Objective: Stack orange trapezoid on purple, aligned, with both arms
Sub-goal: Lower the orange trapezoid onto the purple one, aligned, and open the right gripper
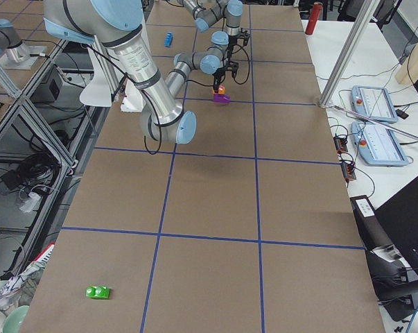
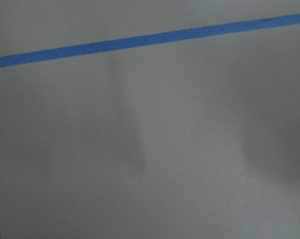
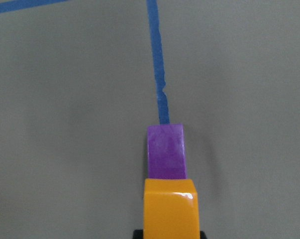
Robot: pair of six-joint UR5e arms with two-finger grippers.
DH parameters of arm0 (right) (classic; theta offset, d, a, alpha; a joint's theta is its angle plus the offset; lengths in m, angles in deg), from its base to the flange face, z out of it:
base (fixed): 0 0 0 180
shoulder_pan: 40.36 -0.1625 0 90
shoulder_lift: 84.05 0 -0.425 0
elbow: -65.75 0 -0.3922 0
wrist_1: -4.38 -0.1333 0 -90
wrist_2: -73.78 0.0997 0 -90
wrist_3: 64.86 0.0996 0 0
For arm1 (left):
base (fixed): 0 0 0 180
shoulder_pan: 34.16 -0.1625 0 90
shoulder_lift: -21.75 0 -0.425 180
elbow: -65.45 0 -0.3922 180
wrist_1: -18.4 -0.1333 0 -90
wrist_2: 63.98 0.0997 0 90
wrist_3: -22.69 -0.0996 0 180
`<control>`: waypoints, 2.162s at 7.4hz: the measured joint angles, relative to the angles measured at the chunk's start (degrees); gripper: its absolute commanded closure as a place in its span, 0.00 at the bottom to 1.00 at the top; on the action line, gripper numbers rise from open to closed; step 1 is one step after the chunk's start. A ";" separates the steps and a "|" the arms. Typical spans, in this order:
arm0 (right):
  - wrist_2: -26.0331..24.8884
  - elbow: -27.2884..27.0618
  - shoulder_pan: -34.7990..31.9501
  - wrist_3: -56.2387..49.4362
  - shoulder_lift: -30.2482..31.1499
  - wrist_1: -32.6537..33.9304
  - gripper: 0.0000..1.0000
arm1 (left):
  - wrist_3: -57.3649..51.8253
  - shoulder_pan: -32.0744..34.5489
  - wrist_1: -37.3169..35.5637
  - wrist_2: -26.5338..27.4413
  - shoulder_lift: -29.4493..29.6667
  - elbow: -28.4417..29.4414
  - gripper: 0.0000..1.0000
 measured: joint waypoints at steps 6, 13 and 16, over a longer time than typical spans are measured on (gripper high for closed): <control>-0.29 1.73 0.46 -4.93 -0.06 0.00 1.00 | 0.59 0.00 0.02 -0.06 -0.09 -0.03 0.00; -0.51 2.38 0.83 -9.25 -0.07 -0.06 0.00 | 1.25 -0.10 0.09 -0.05 -0.09 -0.01 0.00; -1.27 2.50 0.99 -9.77 -0.31 -0.08 0.00 | 1.91 -0.23 0.09 -0.02 -0.08 0.00 0.00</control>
